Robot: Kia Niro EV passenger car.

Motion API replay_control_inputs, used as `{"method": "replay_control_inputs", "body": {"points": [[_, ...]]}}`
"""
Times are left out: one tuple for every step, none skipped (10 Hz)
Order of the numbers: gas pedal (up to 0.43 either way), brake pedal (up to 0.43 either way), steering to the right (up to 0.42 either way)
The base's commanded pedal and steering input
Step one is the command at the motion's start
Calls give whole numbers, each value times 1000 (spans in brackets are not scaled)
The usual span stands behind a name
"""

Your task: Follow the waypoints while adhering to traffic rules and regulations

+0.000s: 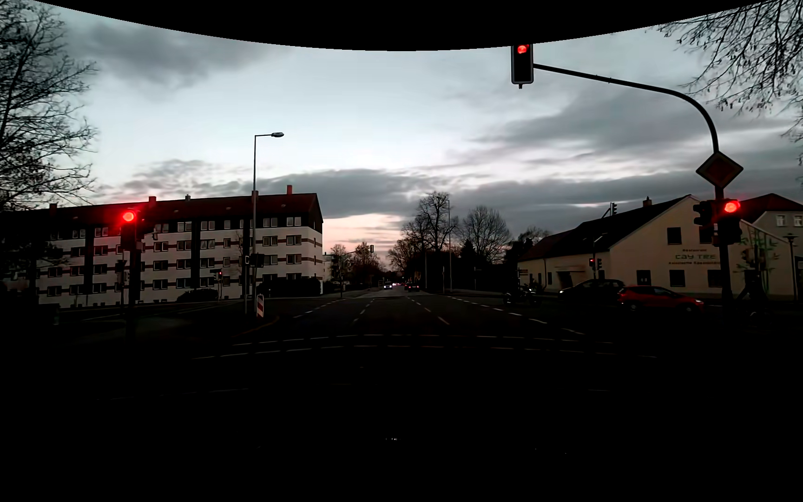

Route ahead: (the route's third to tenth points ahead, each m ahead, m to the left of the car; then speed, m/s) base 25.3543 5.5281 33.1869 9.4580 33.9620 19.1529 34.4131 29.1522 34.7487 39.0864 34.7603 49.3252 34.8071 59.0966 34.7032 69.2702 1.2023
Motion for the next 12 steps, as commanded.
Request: {"method": "replay_control_inputs", "body": {"points": [[0, 152, 5], [0, 146, 5], [0, 134, 5], [0, 116, 5], [0, 110, 5], [0, 110, 5], [0, 110, 5], [0, 110, 5], [0, 122, 5], [0, 128, 5], [0, 146, 5], [0, 152, 5]]}}
